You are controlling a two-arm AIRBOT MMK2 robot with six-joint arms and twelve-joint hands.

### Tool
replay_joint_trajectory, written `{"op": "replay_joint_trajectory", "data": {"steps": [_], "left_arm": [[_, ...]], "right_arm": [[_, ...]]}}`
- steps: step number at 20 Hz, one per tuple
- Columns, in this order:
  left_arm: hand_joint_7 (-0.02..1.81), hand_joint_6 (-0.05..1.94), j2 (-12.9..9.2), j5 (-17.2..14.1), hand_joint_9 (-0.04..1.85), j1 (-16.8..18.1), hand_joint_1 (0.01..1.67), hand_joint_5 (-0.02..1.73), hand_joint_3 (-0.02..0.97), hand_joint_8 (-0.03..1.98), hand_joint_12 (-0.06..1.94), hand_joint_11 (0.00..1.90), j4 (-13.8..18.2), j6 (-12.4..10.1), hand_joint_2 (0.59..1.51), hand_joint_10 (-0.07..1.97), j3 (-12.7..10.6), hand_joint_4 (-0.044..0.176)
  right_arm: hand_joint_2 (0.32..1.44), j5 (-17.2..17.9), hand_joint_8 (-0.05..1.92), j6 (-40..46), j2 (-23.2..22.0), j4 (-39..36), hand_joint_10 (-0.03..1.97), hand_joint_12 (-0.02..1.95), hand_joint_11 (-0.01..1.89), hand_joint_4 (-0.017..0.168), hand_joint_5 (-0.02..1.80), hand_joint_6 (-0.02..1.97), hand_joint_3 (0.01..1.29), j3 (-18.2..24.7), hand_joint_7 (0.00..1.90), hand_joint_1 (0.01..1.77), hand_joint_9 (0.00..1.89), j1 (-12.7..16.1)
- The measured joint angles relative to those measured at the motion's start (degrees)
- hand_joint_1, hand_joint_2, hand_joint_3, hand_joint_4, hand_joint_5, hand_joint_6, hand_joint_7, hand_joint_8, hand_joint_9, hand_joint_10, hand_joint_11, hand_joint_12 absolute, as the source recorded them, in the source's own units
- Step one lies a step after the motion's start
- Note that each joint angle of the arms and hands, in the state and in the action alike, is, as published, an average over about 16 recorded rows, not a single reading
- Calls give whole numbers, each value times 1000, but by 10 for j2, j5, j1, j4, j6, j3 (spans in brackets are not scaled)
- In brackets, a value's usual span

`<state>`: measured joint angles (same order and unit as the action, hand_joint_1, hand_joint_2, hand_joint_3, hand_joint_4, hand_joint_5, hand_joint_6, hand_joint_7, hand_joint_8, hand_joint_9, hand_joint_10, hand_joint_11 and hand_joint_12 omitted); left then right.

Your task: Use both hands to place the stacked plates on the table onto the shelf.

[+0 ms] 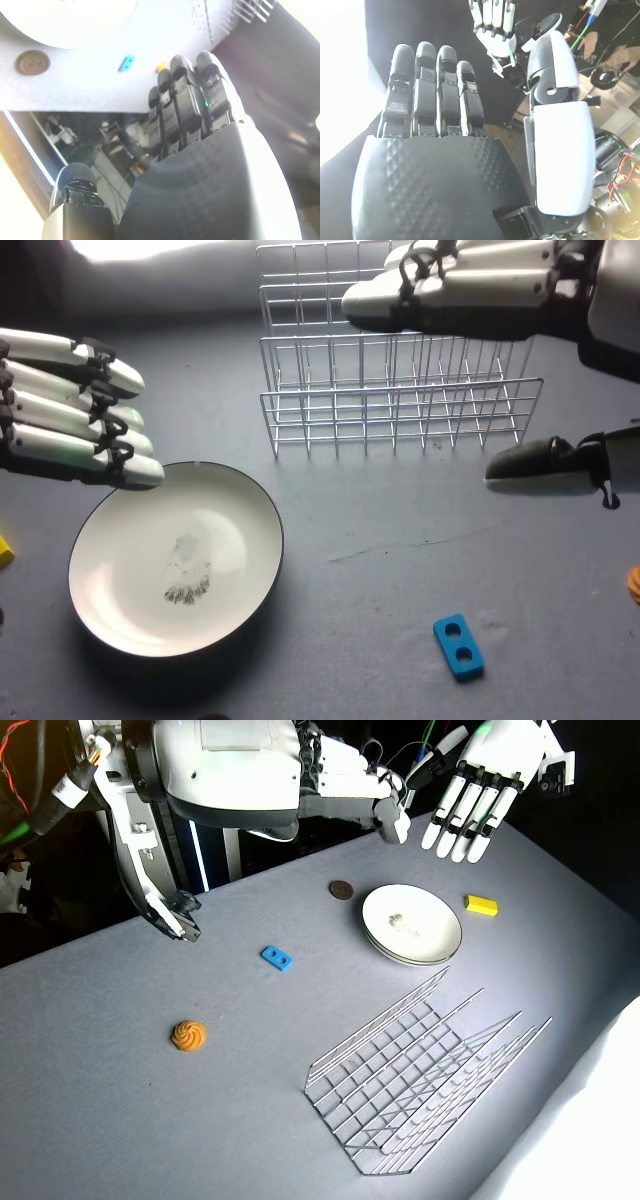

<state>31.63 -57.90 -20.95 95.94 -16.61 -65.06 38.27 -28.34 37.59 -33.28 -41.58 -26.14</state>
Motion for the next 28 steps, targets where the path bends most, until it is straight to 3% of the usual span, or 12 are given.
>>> {"op": "replay_joint_trajectory", "data": {"steps": [11,15,21,28], "left_arm": [[17,18,0,-20,25,-15,24,17,66,18,8,18,7,2,1090,17,-23,5],[15,18,1,-36,19,-39,19,16,49,18,1,17,3,19,1100,17,-39,4],[18,18,14,-55,22,-118,19,20,44,18,0,17,-35,73,1102,17,-59,4],[16,19,47,-53,20,-245,18,22,38,18,0,17,-122,157,1106,17,-76,3]], "right_arm": [[1195,1,22,-2,0,0,16,62,20,5,28,18,39,0,29,120,28,-4],[1187,1,21,-6,0,0,16,6,20,3,18,18,32,1,20,156,20,-5],[1142,-1,21,-19,1,1,17,-1,20,3,19,18,32,4,22,417,22,-12],[1086,-14,21,-33,10,2,17,0,20,3,20,18,32,7,21,833,21,-27]]}}
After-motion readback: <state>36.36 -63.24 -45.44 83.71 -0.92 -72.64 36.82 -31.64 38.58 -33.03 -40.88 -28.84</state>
